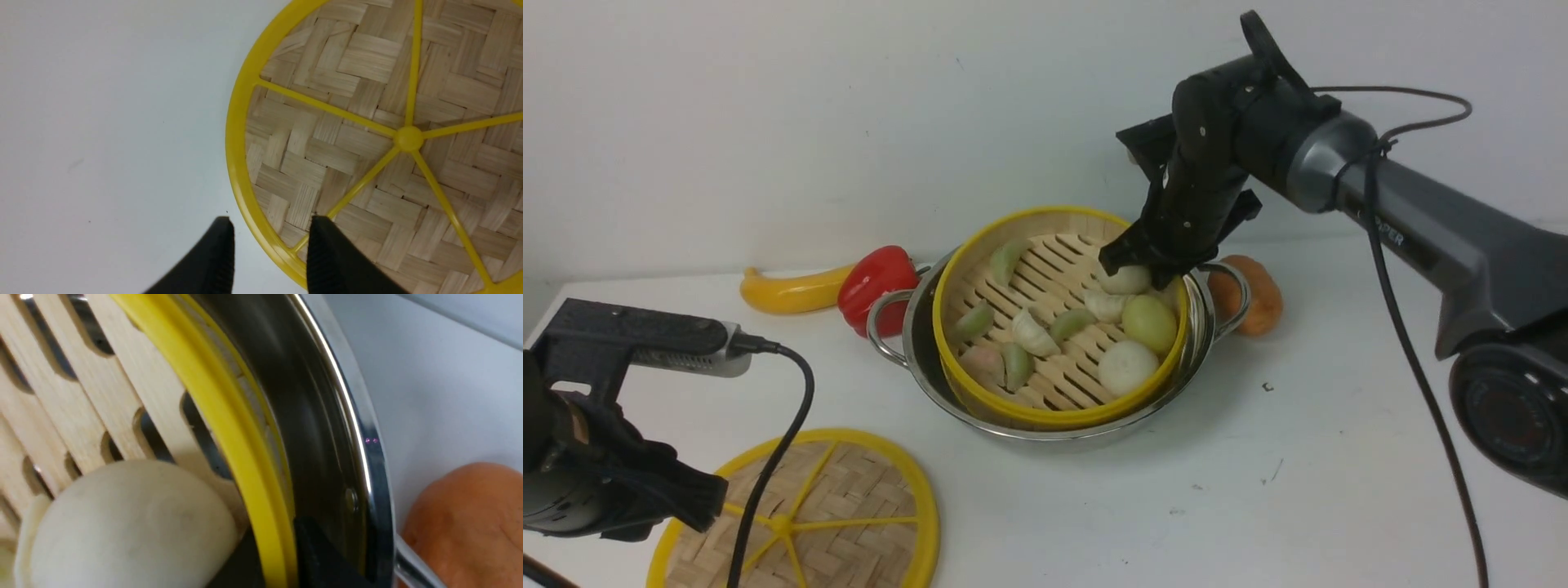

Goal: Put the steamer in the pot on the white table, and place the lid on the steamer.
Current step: 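Place the bamboo steamer basket of food into the steel pot with the right gripper, then grasp the bamboo steamer lid lying on the table by its centre knob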

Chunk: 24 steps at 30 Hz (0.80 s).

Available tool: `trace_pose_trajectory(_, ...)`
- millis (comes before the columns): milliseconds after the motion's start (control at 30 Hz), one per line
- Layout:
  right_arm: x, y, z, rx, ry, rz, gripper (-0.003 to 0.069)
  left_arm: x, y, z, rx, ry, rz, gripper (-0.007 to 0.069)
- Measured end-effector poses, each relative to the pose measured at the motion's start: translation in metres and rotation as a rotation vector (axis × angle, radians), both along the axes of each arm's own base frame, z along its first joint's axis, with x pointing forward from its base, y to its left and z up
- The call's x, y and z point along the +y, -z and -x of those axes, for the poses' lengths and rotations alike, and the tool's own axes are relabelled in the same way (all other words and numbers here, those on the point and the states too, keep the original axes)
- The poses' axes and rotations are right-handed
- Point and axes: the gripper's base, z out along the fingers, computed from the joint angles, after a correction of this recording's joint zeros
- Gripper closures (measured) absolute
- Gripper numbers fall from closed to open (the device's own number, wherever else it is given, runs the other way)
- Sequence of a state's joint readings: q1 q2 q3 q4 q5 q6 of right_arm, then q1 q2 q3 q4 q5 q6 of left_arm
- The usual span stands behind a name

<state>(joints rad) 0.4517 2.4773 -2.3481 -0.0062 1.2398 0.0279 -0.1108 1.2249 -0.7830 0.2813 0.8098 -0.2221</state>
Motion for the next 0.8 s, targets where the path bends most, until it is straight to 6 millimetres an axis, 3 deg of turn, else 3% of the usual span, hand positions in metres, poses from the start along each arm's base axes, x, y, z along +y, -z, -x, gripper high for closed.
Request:
trace_pose_trajectory(367,0.0,-0.002,-0.001,-0.012,0.004,-0.014,0.0265,-0.001,0.0,-0.001,-0.018,0.001,0.017,0.0384)
trace_pose_trajectory(500,-0.005,-0.012,-0.002,-0.024,0.014,-0.025,0.0202,-0.004,-0.002,-0.005,-0.056,0.004,0.042,0.0384)
trace_pose_trajectory(633,-0.027,-0.054,-0.003,-0.095,0.052,-0.059,0.0174,-0.006,0.002,-0.011,-0.078,0.012,0.058,0.0358)
trace_pose_trajectory(733,-0.057,-0.109,0.004,-0.185,0.104,-0.12,0.0172,-0.008,0.013,-0.019,-0.041,0.008,0.07,0.0314)
trace_pose_trajectory(767,-0.071,-0.137,0.01,-0.23,0.126,-0.165,0.0172,-0.009,0.021,-0.022,-0.012,0.007,0.077,0.029)
trace_pose_trajectory(800,-0.073,-0.142,0.011,-0.239,0.13,-0.172,0.0172,-0.009,0.022,-0.023,-0.007,0.007,0.079,0.0282)
